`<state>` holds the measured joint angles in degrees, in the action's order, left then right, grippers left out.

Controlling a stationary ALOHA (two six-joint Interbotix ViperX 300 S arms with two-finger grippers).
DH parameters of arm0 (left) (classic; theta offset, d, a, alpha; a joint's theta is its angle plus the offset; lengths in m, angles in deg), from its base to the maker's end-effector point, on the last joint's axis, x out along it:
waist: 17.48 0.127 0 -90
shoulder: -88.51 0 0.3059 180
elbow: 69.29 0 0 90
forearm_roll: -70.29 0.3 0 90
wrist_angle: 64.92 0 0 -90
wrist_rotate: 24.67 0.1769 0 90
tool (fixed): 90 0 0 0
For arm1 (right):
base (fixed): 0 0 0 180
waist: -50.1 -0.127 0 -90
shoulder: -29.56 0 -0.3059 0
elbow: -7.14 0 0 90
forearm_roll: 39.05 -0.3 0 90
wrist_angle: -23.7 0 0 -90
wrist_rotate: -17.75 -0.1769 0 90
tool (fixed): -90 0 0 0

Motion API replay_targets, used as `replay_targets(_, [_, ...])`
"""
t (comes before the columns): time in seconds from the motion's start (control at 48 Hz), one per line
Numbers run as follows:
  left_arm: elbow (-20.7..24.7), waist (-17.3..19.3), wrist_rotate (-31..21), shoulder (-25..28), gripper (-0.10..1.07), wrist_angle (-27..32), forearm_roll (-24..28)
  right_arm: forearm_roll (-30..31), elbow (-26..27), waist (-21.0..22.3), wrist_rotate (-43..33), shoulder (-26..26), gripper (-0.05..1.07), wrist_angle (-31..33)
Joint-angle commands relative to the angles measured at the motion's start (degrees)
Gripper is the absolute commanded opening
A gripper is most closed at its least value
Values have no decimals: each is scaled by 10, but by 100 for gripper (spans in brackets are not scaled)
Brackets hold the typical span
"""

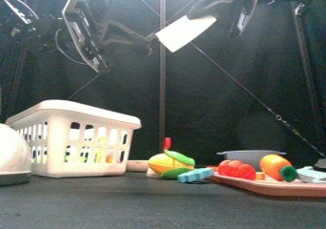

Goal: Grab handle of cleaver

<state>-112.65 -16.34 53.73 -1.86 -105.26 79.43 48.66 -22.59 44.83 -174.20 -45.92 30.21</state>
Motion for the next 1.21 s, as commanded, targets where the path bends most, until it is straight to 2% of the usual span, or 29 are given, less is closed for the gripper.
replay_targets(0.0, [11,3,0,-3,36,-6,-1,1,11,-1,1,7,55,1])
replay_targets(0.146, [6,3,0,-3,36,-6,-4,-8,11,-3,-4,8,71,3])
replay_targets(0.271, [-1,5,0,-7,36,-6,-6,-33,6,-6,1,13,78,11])
replay_targets(1.0, [-5,5,0,-14,36,-5,-7,-18,-5,-18,3,28,78,15])
replay_targets(1.188, [-6,6,0,-14,36,-5,-7,-11,-22,-18,4,39,78,17])
